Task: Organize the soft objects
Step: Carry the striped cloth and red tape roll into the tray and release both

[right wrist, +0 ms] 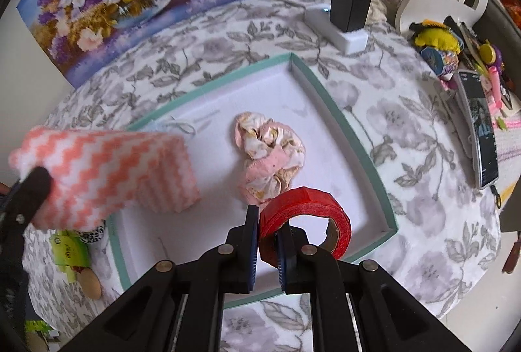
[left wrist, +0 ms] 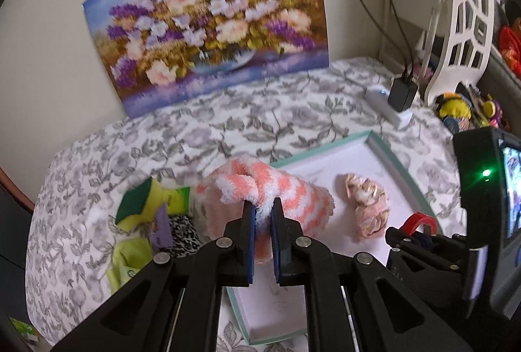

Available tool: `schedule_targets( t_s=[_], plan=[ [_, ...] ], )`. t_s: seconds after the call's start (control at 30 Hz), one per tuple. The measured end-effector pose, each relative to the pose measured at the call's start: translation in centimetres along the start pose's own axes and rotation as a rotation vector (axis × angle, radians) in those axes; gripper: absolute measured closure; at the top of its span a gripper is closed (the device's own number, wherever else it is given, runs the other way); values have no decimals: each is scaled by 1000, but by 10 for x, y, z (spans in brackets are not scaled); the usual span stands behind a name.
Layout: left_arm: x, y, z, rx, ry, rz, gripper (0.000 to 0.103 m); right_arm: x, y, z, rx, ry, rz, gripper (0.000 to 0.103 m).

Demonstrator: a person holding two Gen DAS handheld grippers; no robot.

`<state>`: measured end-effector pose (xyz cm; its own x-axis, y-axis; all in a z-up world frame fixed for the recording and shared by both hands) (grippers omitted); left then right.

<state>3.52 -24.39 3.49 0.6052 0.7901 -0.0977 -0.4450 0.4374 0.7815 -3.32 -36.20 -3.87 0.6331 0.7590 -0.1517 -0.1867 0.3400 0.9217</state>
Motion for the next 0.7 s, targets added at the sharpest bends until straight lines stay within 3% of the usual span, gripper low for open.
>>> schedule_targets(
  t_s=[0.7],
  plan=[
    [10, -105, -63, 280, 70, -3, 94, 1, -53, -18, 149, 16, -22, 92]
  ],
)
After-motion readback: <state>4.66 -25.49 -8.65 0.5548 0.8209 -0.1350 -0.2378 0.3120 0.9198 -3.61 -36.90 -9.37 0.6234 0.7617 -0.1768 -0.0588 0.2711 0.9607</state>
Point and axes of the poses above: each gripper's, at about its wrist camera, not at the fingertips, and y roughly against the way its jaws point, x to its left, z to its top, the point moved 8 cm from there along -y, roughly the way its jaws point, and after that the axes turned 13 degrees about -z, right-handed, at the moved point
